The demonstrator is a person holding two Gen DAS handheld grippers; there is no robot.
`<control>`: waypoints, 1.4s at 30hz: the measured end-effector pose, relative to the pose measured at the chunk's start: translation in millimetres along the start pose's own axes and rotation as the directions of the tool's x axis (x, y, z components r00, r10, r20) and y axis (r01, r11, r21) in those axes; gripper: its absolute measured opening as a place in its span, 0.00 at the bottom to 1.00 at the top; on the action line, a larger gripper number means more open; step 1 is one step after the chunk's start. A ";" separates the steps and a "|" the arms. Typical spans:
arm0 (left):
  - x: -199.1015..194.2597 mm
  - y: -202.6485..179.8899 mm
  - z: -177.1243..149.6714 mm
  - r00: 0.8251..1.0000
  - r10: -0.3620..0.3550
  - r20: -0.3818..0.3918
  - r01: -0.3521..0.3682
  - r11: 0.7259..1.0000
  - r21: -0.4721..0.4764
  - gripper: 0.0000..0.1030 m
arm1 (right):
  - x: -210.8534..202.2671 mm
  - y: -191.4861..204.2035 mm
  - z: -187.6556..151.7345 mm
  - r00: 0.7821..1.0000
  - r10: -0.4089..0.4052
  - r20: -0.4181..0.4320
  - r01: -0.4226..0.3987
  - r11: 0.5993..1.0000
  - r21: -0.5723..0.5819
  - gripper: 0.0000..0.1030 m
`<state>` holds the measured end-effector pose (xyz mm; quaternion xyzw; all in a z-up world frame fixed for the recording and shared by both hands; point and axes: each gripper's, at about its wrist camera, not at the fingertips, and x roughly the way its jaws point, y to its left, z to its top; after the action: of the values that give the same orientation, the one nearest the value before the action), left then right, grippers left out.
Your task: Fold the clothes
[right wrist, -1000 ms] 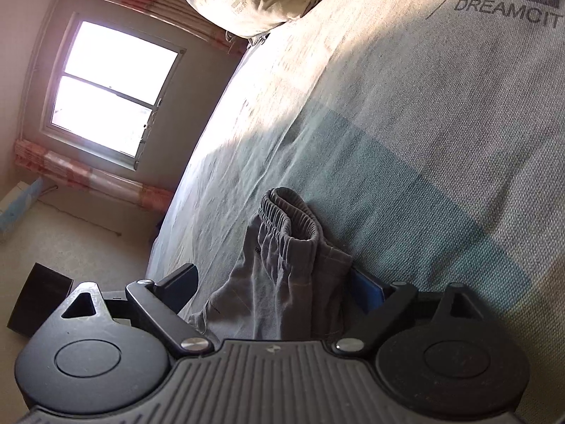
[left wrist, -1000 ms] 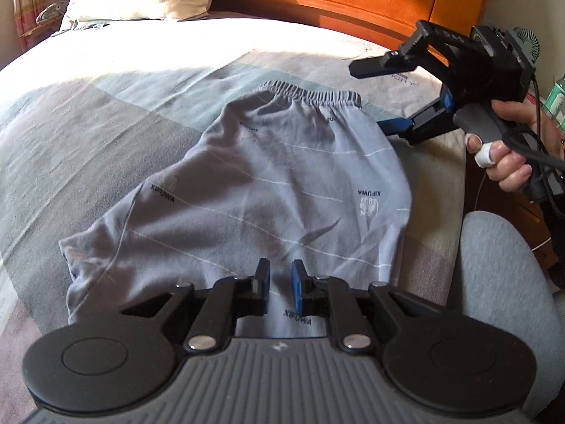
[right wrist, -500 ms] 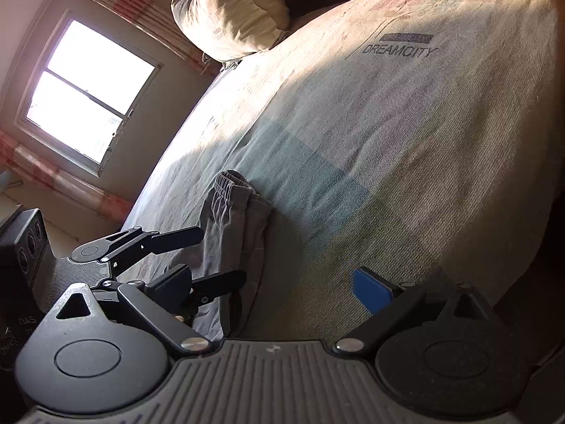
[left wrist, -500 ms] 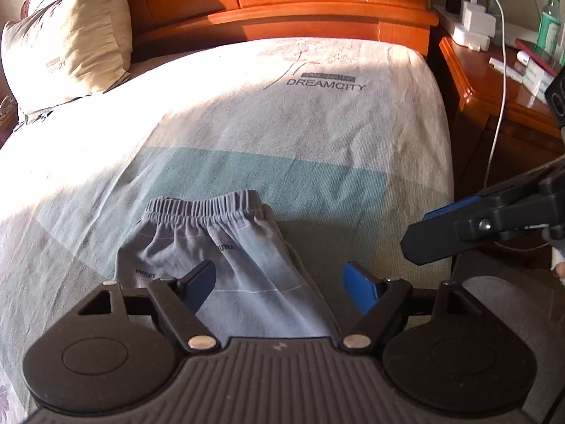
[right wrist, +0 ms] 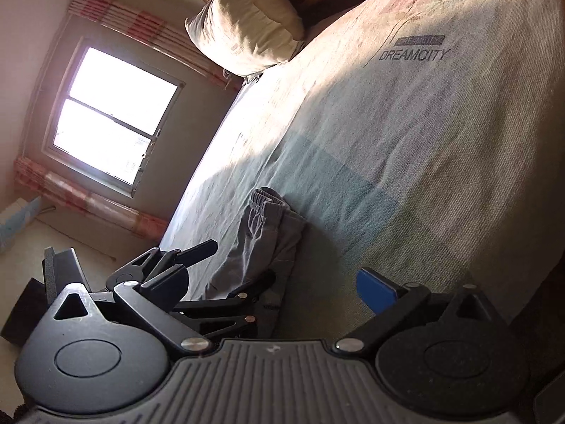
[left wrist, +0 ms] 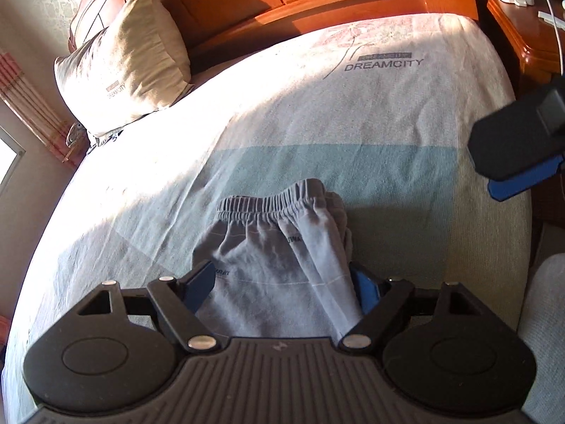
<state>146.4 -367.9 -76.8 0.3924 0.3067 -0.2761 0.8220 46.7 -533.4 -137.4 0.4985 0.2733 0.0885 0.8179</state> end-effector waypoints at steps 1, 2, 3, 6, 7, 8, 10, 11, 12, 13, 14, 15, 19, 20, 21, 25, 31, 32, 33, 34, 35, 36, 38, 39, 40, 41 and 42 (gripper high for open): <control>0.7 3.7 -1.7 1.000 0.001 -0.002 -0.001 1.000 -0.009 0.80 | 6.5 -3.0 4.4 0.999 0.043 -0.007 -0.043 0.999 0.034 1.00; 1.5 7.3 -3.6 1.000 0.003 -0.003 -0.003 1.000 -0.020 0.80 | 13.1 -6.0 8.6 0.996 0.084 -0.013 -0.083 0.994 0.068 1.00; 2.0 10.8 -5.4 1.000 0.006 -0.004 -0.006 1.000 -0.030 0.80 | 20.8 -8.7 12.2 0.994 0.107 -0.023 -0.104 0.990 0.096 1.00; 6.5 22.0 -12.7 1.000 -0.002 -0.016 0.001 0.998 -0.059 0.80 | 50.9 -15.1 20.3 0.985 0.155 -0.069 -0.140 0.973 0.181 1.00; 7.9 25.4 -15.0 1.000 -0.007 -0.019 0.006 0.998 -0.069 0.80 | 60.9 -15.7 21.8 0.983 0.166 -0.085 -0.146 0.968 0.203 1.00; 9.3 28.8 -17.3 1.000 -0.012 -0.021 0.010 0.997 -0.079 0.80 | 70.7 -14.0 22.4 0.979 0.172 -0.105 -0.147 0.966 0.211 1.00; 12.1 37.8 -22.2 0.999 -0.041 -0.025 0.038 0.992 -0.121 0.80 | 90.4 -4.9 22.0 0.977 0.156 -0.142 -0.127 0.972 0.195 1.00; 13.7 42.7 -25.2 0.998 -0.061 -0.026 0.057 0.988 -0.146 0.80 | 98.3 -0.7 23.5 0.979 0.138 -0.152 -0.110 0.978 0.178 1.00; 15.1 47.3 -28.2 0.997 -0.078 -0.025 0.073 0.983 -0.169 0.80 | 106.2 3.5 25.0 0.980 0.120 -0.161 -0.094 0.983 0.161 1.00; 15.9 51.7 -31.4 0.995 -0.096 -0.020 0.091 0.977 -0.190 0.80 | 114.1 7.6 26.4 0.980 0.101 -0.171 -0.077 0.987 0.144 1.00; 15.4 56.6 -34.4 0.993 -0.120 -0.009 0.116 0.971 -0.211 0.80 | 121.8 11.8 28.1 0.980 0.082 -0.179 -0.060 0.990 0.127 1.00; 14.4 61.7 -37.3 0.989 -0.146 0.004 0.143 0.962 -0.231 0.80 | 128.0 15.1 31.4 0.982 0.063 -0.180 -0.041 0.991 0.125 1.00; 1.7 87.0 -50.1 0.971 -0.226 0.077 0.239 0.926 -0.294 0.79 | 147.7 22.3 40.0 0.979 0.025 -0.203 -0.004 0.995 0.102 1.00; -1.6 94.2 -54.8 0.968 -0.237 0.089 0.252 0.920 -0.301 0.79 | 151.2 23.8 41.3 0.978 0.021 -0.209 -0.001 0.996 0.094 1.00; -4.4 100.6 -59.1 0.964 -0.246 0.097 0.264 0.915 -0.305 0.79 | 152.6 25.2 41.2 0.977 0.026 -0.212 -0.009 0.997 0.080 1.00; -17.0 121.7 -85.4 0.963 -0.256 0.082 0.269 0.901 -0.340 0.79 | 148.0 24.3 36.1 0.974 0.083 -0.212 -0.081 0.997 0.019 1.00; -35.3 135.5 -140.7 0.983 -0.181 0.042 0.181 0.884 -0.431 0.79 | 134.3 17.1 28.1 0.971 0.166 -0.173 -0.171 0.985 -0.014 0.99; -40.7 136.1 -148.3 0.984 -0.172 0.046 0.174 0.875 -0.452 0.79 | 137.4 19.7 30.9 0.975 0.144 -0.168 -0.149 0.989 -0.013 1.00; -46.2 136.4 -155.2 0.985 -0.163 0.050 0.168 0.866 -0.471 0.79 | 142.6 24.0 32.6 0.977 0.120 -0.175 -0.128 0.991 -0.035 1.00; -51.8 135.7 -161.3 0.987 -0.151 0.057 0.159 0.859 -0.487 0.79 | 147.9 28.3 34.3 0.979 0.095 -0.180 -0.107 0.993 -0.057 1.00; -57.5 134.9 -166.9 0.988 -0.137 0.064 0.151 0.852 -0.502 0.79 | 152.8 32.6 35.7 0.980 0.071 -0.185 -0.087 0.993 -0.080 1.00; -63.5 134.0 -171.3 0.990 -0.125 0.071 0.144 0.845 -0.515 0.79 | 154.6 36.4 34.0 0.981 0.050 -0.188 -0.070 0.992 -0.103 1.00; -76.0 132.0 -179.2 0.991 -0.104 0.085 0.133 0.832 -0.538 0.79 | 157.8 43.8 30.5 0.981 0.009 -0.193 -0.038 0.988 -0.148 1.00; -82.2 131.0 -183.1 0.991 -0.093 0.092 0.128 0.825 -0.550 0.79 | 154.0 44.3 26.4 0.980 0.011 -0.196 -0.044 0.986 -0.162 1.00; -88.4 130.0 -187.1 0.992 -0.082 0.099 0.123 0.818 -0.561 0.80 | 150.4 44.8 22.4 0.980 0.013 -0.199 -0.049 0.983 -0.176 1.00; -92.8 129.8 -190.5 0.991 -0.077 0.106 0.124 0.812 -0.570 0.80 | 148.7 45.2 19.2 0.981 0.012 -0.194 -0.051 0.979 -0.197 0.99; -96.8 130.5 -194.6 0.991 -0.077 0.114 0.129 0.806 -0.578 0.81 | 147.4 45.7 16.4 0.982 0.009 -0.190 -0.051 0.975 -0.218 0.99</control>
<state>117.2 -118.3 -43.0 0.0921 0.3621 -0.2291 0.8988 184.4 -462.2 -145.0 0.3975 0.3299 0.1776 0.8376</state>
